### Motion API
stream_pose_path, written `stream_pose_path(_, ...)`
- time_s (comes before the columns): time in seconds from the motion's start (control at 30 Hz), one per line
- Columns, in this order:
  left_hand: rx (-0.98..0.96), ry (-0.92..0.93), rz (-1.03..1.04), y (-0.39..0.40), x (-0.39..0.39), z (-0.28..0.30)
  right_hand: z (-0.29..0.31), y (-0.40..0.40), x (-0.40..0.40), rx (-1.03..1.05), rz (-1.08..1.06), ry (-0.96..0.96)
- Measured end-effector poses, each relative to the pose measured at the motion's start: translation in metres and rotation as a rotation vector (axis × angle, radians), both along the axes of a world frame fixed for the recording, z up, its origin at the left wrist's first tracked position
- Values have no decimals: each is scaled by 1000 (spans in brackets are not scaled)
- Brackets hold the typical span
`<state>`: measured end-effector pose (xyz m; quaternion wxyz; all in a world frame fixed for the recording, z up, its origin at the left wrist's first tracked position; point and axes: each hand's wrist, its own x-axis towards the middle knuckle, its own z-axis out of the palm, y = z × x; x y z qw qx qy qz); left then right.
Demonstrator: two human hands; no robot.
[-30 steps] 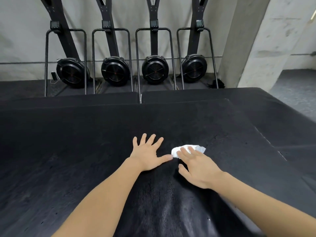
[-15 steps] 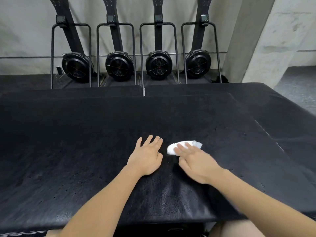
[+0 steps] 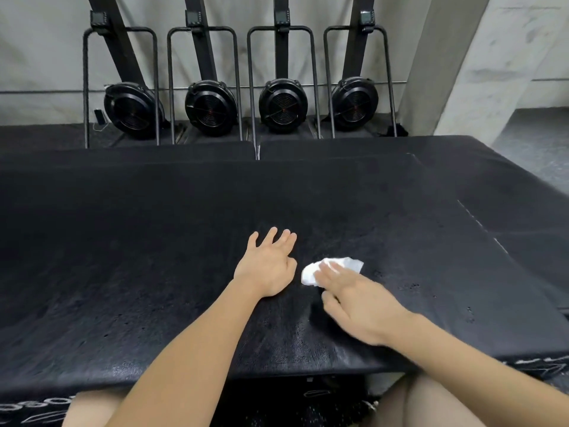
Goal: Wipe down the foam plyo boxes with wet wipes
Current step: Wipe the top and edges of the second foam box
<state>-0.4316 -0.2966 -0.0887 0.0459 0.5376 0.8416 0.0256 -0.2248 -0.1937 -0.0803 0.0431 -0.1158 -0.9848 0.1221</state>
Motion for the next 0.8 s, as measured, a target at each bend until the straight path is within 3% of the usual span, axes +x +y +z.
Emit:
stream_pose_path(0.17,5,-14,3,-1,0,0,-8,25,-11,74,-235,21)
stream_pose_path(0.4,11,-25,3,-3,3,3,5,-34,29,31,28,12)
stream_pose_path(0.53,6,-16,0,-4,3,5,7,-4,46,-3,-77,15)
stream_pose_path(0.7,21,-15,-4,-4,2,2,-8,11,3,66,-299,31)
stream_pose_path(0.8,32,-17,3,-4,2,2,-7,-30,7,89,-138,26)
